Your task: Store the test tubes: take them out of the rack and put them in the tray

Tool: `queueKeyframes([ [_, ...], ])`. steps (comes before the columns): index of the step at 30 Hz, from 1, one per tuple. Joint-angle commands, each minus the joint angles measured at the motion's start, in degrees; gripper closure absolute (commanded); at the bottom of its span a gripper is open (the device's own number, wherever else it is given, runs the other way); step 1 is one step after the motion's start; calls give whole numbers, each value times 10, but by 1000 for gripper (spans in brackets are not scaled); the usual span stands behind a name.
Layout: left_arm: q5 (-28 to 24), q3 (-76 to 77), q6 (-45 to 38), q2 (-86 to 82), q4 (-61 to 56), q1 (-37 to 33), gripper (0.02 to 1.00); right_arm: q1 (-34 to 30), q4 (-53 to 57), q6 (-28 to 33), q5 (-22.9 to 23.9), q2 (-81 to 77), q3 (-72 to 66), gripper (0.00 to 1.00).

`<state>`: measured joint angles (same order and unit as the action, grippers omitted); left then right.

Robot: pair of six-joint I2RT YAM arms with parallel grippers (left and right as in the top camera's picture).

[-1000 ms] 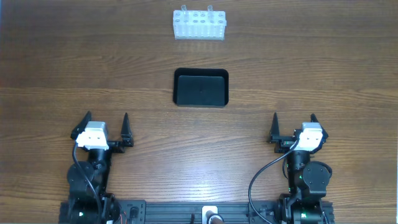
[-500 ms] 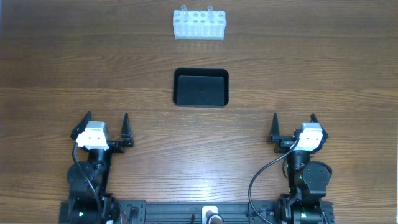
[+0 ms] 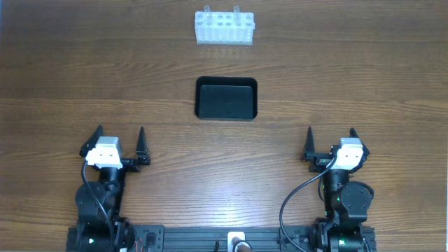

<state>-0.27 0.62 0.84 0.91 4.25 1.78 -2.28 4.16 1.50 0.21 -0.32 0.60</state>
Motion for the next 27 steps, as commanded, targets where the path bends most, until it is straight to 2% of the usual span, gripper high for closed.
queueKeyframes([
  [1, -10, -2, -10, 2, 1, -3, 18, -3, 2, -2, 5, -1, -3, 9],
  [15, -10, -2, -10, 9, -21, -3, 18, -3, 2, -2, 5, -1, -3, 9],
  [20, -16, -2, -10, 95, -125, -3, 18, -4, 2, -2, 5, -1, -3, 9],
  [27, -54, -2, -2, 312, -373, 9, 18, -3, 2, -2, 5, -1, -3, 9],
])
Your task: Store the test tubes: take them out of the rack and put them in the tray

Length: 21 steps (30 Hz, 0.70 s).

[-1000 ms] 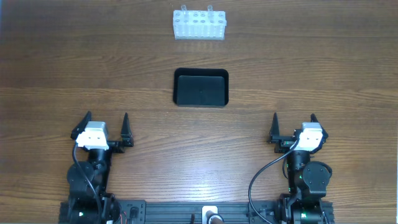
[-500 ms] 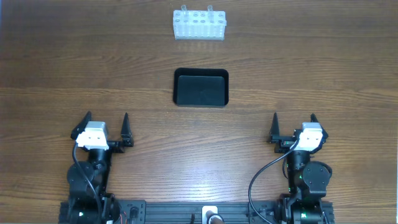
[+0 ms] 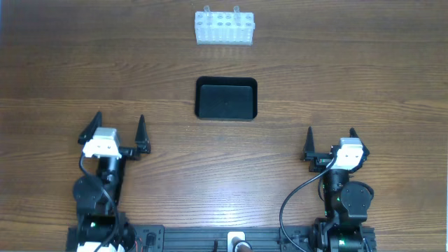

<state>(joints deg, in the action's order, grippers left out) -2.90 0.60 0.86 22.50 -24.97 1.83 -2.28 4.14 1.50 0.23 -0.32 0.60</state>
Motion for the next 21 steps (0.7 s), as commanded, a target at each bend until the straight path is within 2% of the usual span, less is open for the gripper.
queueKeyframes([
  [1, -27, -2, -3, 122, -108, 12, 18, -4, 2, -2, 5, -1, -3, 7],
  [8, -26, 15, -6, 319, -275, 51, 18, -4, 2, -2, 5, -1, -3, 9],
  [21, -16, 230, -6, 615, -292, 94, 18, -4, 2, -2, 5, -1, -3, 7],
])
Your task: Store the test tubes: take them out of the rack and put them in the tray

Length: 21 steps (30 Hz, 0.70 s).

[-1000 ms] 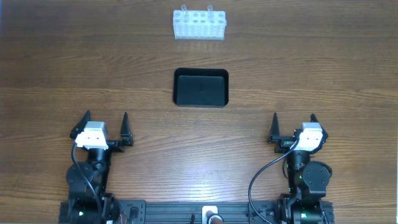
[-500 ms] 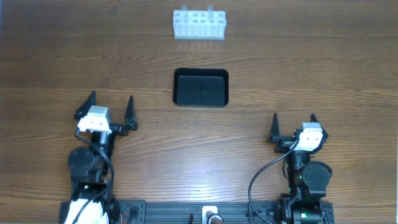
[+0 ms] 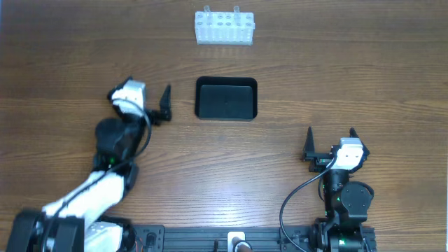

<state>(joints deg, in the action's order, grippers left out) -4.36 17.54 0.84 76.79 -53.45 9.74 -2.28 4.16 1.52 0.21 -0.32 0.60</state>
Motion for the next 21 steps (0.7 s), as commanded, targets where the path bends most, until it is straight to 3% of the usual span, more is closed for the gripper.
queueKeyframes([
  [1, -1, 82, -6, 99, -13, 20, 20, -4, 2, -2, 5, -1, -3, 9],
  [21, -22, 434, 28, 437, -47, 104, 18, -4, 2, -2, 5, -1, -3, 7],
])
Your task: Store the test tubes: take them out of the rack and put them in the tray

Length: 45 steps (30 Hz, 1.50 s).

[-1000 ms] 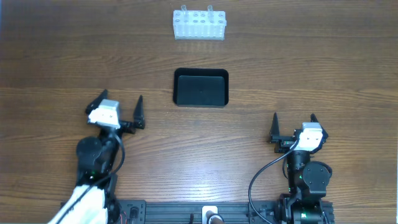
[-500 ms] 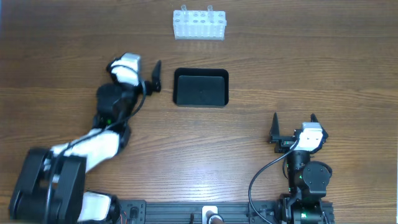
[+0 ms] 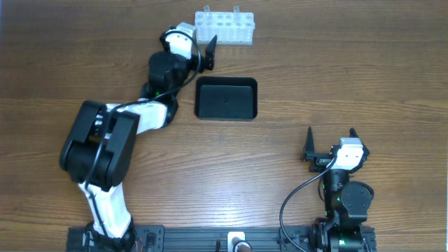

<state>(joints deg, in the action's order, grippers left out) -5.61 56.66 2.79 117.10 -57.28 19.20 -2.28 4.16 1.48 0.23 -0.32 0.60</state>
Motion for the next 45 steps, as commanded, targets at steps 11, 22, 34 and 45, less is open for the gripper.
queueKeyframes([
  [11, -8, 182, 9, 147, -17, 19, 18, -3, 2, -2, 5, -1, -3, 9],
  [22, 25, 193, 4, 164, -17, 19, 88, -4, 2, -2, 5, -1, -3, 7],
  [34, 63, 193, 4, 173, -4, 19, 272, -3, 2, -2, 5, -1, -3, 9],
  [45, 79, 193, 4, 178, -3, 20, 259, -4, 2, -2, 5, -1, -3, 7],
])
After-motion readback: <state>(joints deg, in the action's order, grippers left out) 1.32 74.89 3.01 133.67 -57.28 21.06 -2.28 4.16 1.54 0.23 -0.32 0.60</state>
